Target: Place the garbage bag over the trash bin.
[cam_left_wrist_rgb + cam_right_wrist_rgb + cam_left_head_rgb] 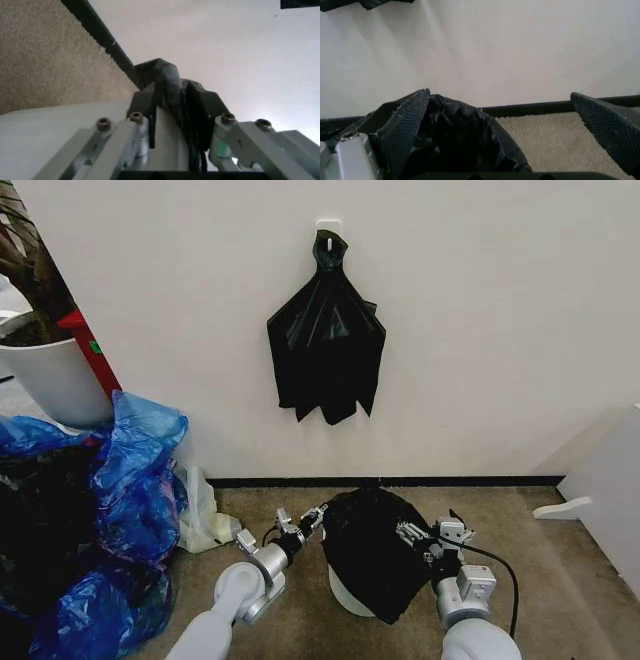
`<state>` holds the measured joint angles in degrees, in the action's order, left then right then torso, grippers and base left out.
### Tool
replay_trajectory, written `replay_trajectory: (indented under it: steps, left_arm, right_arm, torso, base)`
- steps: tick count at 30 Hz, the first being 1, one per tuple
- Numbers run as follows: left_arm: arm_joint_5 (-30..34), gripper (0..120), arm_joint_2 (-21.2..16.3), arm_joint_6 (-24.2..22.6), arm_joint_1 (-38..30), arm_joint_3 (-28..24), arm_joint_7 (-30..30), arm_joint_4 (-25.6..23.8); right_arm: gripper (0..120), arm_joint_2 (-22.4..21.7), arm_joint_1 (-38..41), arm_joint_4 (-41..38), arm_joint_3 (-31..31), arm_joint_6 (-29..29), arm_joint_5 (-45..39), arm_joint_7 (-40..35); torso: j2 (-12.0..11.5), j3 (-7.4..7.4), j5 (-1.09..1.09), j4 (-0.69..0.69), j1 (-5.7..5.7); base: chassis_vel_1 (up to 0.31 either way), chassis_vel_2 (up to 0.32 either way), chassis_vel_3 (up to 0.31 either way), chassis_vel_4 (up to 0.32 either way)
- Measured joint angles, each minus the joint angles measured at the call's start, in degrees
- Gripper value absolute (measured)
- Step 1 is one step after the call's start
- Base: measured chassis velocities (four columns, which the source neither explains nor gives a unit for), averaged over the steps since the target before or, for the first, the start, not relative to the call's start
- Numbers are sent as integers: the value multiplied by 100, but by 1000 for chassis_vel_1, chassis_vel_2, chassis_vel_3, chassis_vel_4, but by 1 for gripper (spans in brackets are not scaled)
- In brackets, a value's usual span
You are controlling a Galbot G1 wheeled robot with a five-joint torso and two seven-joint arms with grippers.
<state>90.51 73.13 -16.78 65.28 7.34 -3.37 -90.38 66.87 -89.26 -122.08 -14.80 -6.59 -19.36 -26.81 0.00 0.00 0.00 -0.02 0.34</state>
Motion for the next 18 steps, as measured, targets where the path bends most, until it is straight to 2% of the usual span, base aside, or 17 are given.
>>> replay_trajectory:
  steps: [8, 18]
  left_arm:
    - [-23, 9, 30, 0, -12, -19, -6, 15]
    - [68, 1, -18, -54, 105, 46, -237, -16]
  right_arm:
    - [100, 23, -8, -5, 13, 12, 9, -3]
    - [100, 45, -78, -11, 6, 40, 59, -6]
  torso:
    - [0, 0, 0, 0, 0]
    - [0, 0, 0, 0, 0]
  base:
    - [0, 0, 0, 0]
    - [0, 0, 0, 0]
